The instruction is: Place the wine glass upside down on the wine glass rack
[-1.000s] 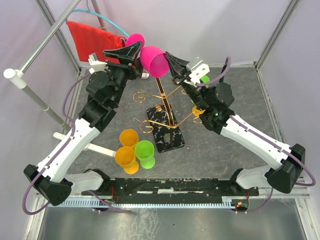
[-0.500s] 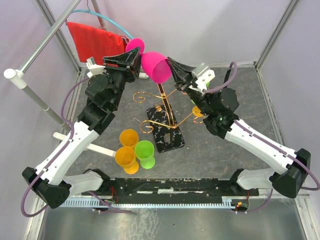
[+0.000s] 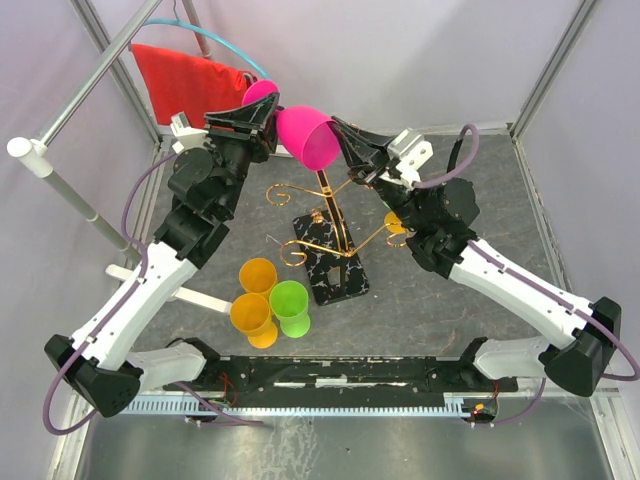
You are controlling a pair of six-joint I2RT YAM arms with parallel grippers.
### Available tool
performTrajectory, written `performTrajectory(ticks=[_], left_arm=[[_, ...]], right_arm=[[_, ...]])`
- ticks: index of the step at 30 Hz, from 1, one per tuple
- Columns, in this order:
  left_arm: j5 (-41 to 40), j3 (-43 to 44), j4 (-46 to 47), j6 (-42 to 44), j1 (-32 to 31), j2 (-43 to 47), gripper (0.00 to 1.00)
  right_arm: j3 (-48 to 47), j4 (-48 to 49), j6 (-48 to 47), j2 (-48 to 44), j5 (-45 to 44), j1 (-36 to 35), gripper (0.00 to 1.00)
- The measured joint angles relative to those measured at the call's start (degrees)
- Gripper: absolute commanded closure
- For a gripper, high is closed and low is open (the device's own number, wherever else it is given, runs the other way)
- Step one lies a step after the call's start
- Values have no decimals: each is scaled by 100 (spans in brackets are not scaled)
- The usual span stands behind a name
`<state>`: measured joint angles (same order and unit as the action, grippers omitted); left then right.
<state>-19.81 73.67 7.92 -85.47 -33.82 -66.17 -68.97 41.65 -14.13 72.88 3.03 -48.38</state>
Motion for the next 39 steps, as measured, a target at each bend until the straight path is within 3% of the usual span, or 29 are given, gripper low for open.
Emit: performTrajectory(ticks=[7,12,16,22,28,35,39], left_arm=[[114,0,2,-66,15,-66,75],[162,2,96,-195,92,-98,79],[168,4,181,-208,129,-149,90],[205,122,278,-17,201,-249,97],[544,446,356,1193,503,-286,97],[903,636,420,2400,1244,-289,97],[1117,636,385,3582,1473,-289,97]], right_arm=[[-2,105,15,48,-48,-26,99],[-13,129,-76,118,-179,-59,99],[-111,127,-249,208,-339,-155,99],[-153,94,-402,256,-533,-227,79],[-33,-260,-573,164,-704,-291,56],[380,-785,-793,-302,-1060,-302,43],[516,-1071,-931,-516,-1320,-302,41]])
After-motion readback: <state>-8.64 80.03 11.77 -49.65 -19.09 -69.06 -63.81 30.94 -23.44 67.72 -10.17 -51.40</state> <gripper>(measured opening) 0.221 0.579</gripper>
